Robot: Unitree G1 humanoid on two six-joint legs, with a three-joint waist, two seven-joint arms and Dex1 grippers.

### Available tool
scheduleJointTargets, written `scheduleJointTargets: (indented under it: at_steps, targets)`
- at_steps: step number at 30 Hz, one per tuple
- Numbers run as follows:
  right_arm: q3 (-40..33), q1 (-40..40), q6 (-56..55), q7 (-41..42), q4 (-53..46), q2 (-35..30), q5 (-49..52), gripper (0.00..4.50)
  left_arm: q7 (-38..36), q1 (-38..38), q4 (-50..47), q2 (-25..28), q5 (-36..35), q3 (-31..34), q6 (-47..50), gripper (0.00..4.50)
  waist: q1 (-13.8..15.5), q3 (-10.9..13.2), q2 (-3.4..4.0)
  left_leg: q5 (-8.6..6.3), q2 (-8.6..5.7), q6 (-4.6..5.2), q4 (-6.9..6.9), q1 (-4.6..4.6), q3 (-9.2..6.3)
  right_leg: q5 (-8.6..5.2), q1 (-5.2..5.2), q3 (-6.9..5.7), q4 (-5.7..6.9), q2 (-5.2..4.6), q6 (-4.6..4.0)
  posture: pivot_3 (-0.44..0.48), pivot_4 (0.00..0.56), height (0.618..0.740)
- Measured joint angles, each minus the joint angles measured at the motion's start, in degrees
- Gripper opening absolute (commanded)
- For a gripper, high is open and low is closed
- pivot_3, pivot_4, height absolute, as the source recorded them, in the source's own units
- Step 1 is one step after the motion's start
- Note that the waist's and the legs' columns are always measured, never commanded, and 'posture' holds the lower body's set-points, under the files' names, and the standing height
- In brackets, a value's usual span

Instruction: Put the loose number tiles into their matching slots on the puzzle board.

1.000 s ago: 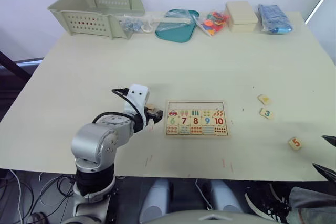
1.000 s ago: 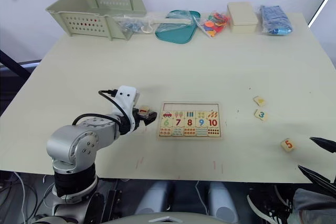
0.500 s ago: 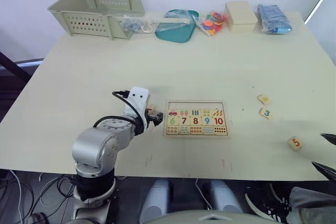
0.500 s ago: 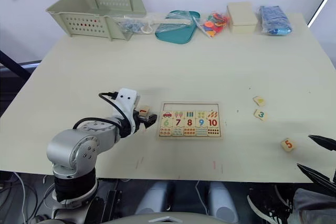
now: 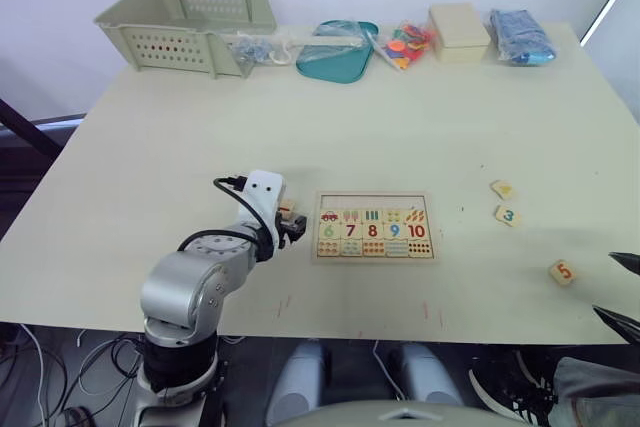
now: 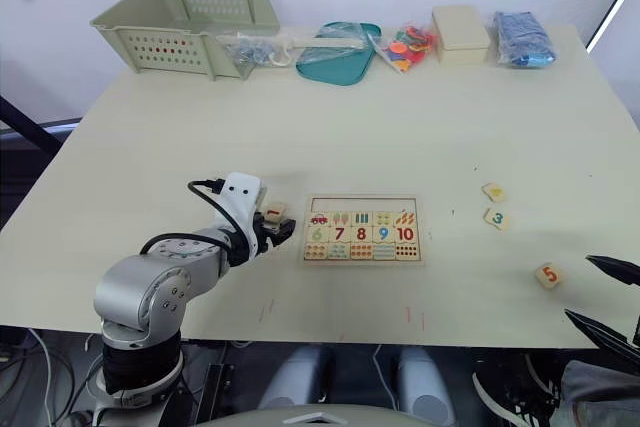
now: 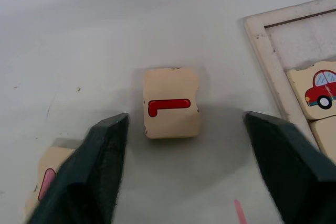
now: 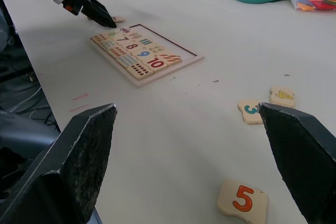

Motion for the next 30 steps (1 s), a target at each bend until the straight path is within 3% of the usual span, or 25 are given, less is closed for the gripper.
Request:
scheduleJointTargets:
  at_steps: [10, 14, 30]
  targets:
    - [0.0, 0.18, 0.14, 0.03, 0.0, 0.0, -0.02, 4.5, -0.32, 0.76, -0.37, -0.37, 0.76, 0.06, -0.31, 3.25, -0.04, -0.02, 0.03, 0.0, 0.0, 0.0, -0.01, 0.0, 0.01, 0.0, 0.0, 0.02, 0.0, 0.0, 0.0, 0.0, 0.15, 0.74]
    - [0.0, 0.33, 0.16, 0.04, -0.01, 0.0, -0.01, 4.5, -0.42, 1.22, -0.64, -0.53, 0.91, 0.17, -0.64, 2.08, -0.03, -0.02, 0.03, -0.01, 0.0, 0.01, 0.0, 0.01, 0.03, 0.0, 0.0, 0.03, 0.0, 0.0, 0.0, 0.0, 0.15, 0.74]
    - [0.15, 0.64, 0.14, -0.01, -0.57, 0.36, -0.03, 4.5, 0.11, 0.47, 0.18, -2.62, 1.98, 0.79, -0.46, 2.08, 0.07, -0.02, 0.04, -0.03, -0.01, 0.06, 0.01, 0.02, -0.02, 0.02, 0.02, 0.0, 0.01, 0.01, 0.03, 0.0, 0.15, 0.74]
